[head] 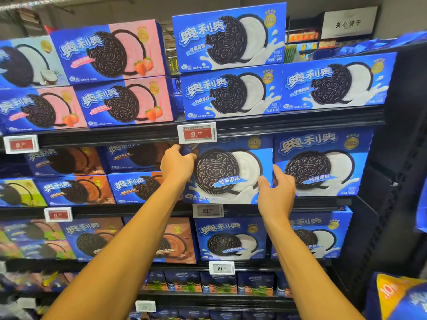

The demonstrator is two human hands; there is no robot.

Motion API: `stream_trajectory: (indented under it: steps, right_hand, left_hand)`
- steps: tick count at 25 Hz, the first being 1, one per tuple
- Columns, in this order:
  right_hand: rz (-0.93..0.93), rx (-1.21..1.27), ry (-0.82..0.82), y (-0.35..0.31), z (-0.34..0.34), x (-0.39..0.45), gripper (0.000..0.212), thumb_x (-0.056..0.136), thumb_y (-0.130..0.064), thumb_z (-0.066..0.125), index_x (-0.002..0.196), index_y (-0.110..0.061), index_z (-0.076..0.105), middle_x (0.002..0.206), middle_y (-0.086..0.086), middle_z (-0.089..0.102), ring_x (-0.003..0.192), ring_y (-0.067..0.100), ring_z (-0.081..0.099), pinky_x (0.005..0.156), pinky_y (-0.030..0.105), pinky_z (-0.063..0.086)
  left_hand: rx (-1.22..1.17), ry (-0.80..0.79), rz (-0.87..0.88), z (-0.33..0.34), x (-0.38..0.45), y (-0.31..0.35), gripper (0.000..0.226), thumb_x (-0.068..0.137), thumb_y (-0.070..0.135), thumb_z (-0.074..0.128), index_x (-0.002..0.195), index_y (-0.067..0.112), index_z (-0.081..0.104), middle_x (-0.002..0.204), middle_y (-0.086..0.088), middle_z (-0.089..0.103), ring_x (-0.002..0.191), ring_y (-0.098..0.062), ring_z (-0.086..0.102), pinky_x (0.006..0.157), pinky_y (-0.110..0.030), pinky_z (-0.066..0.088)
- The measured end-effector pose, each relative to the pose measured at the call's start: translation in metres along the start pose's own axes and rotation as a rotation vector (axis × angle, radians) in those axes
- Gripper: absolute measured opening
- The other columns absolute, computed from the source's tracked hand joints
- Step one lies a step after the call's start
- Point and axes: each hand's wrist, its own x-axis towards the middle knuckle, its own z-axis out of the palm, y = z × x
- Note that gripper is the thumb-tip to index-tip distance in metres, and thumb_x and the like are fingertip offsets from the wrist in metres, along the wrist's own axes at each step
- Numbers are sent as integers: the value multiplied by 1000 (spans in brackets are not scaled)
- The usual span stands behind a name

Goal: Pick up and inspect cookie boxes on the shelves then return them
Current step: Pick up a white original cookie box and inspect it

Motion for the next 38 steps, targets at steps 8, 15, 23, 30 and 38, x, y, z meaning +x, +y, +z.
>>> stream_trajectory:
  steps: [8,15,23,30,38]
  right_hand:
    - [7,133,-52,16,-17,-24,46,92,-12,63,138,-15,58,124,-4,50,99,-1,57,76,13,40]
    - [35,242,-150,48,-43,-58,42,92,-5,67,131,-20,62,126,-6,62,101,-13,59,87,16,54]
    - [117,411,-268,68,-54,-88,42,90,-6,70,114,-40,68,113,-15,73,103,3,69,77,25,61]
    - [211,520,-381,76,-48,-102,37,91,-1,64,121,-23,65,113,-7,75,99,12,73,75,24,59]
    - [433,589,-529,58,-22,-125,48,88,-12,61,136,-18,58,128,5,69,115,24,67,99,47,54]
  left_hand:
    - [-168,-109,-5,-11,-32,-28,37,91,32,68,123,13,63,124,-5,66,114,-27,61,98,-51,49]
    - [-260,10,-38,-20,-91,-61,32,88,26,72,119,20,64,117,-7,63,105,-24,61,95,-50,50]
    - [-704,-103,-224,-39,-129,-104,42,95,0,48,131,18,57,122,-3,70,105,-18,69,85,-34,56]
    - [-767,-218,-326,-69,-147,-133,49,95,-5,47,138,16,53,134,-8,61,114,-25,63,86,-37,56]
    - [-862,-90,-179,-116,-150,-163,45,79,9,67,123,19,63,127,-2,68,102,-18,71,76,-28,59]
